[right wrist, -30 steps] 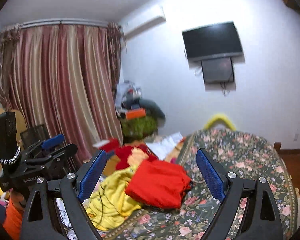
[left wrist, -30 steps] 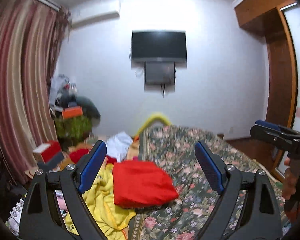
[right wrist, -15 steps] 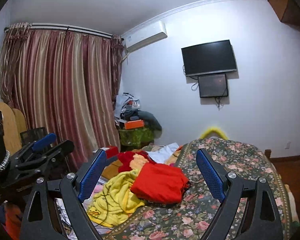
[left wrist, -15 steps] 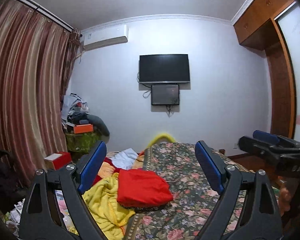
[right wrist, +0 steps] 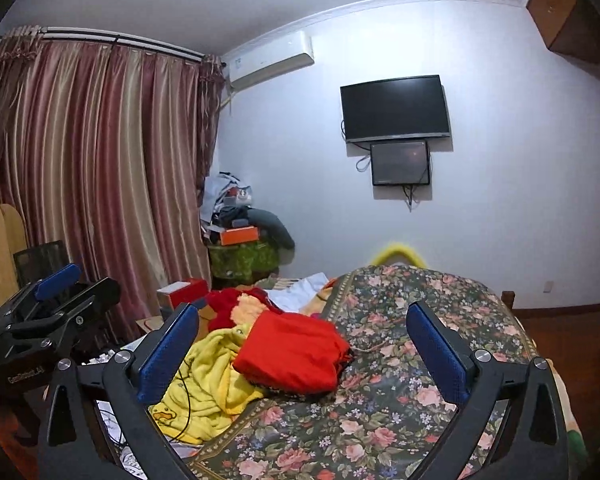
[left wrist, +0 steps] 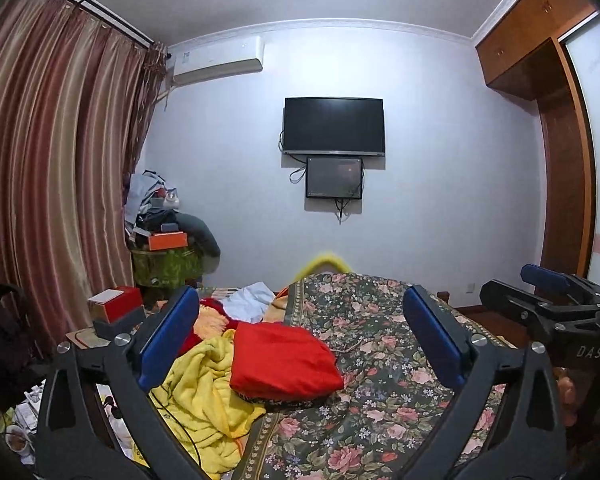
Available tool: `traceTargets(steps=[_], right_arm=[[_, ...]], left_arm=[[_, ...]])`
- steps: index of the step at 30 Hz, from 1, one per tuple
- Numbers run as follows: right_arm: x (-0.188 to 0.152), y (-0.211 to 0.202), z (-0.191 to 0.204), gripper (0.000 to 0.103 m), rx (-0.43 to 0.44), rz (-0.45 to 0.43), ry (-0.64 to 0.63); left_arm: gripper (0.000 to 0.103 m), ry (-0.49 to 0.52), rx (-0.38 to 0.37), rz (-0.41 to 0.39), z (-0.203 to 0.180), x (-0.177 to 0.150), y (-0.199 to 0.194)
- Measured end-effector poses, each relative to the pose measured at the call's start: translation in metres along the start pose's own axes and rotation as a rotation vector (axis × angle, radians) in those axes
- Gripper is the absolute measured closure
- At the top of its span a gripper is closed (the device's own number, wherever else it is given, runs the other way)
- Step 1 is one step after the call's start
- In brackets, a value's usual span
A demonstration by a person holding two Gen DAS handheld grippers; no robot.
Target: Fold large clothes
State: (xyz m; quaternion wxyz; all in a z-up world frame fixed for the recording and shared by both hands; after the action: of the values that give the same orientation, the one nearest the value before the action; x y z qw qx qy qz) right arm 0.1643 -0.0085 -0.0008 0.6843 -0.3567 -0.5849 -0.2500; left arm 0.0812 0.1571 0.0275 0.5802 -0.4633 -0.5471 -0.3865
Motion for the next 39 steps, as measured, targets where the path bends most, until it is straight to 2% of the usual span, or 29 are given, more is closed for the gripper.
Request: traceTargets(steps=[39], right_arm=[[-0.003, 0.016, -0.004, 0.000, -0.011, 0.034, 0.024]], left_arm=[[0.000, -0.032, -0.017, 0.049, 0.004, -0.016, 0.024]])
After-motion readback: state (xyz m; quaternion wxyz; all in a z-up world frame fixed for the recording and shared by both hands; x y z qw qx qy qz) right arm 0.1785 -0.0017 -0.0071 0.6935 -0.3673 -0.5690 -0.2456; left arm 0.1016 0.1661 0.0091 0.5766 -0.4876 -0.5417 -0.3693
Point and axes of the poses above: each gripper's, at about its wrist camera, not at the fingertips, and y roughly the way its jaws point, z to its left, x to its top, the point moved 9 cm from there along y, roughly the way its jaws point, and after that the axes turned 2 degrees about z, right-handed, at the moved point
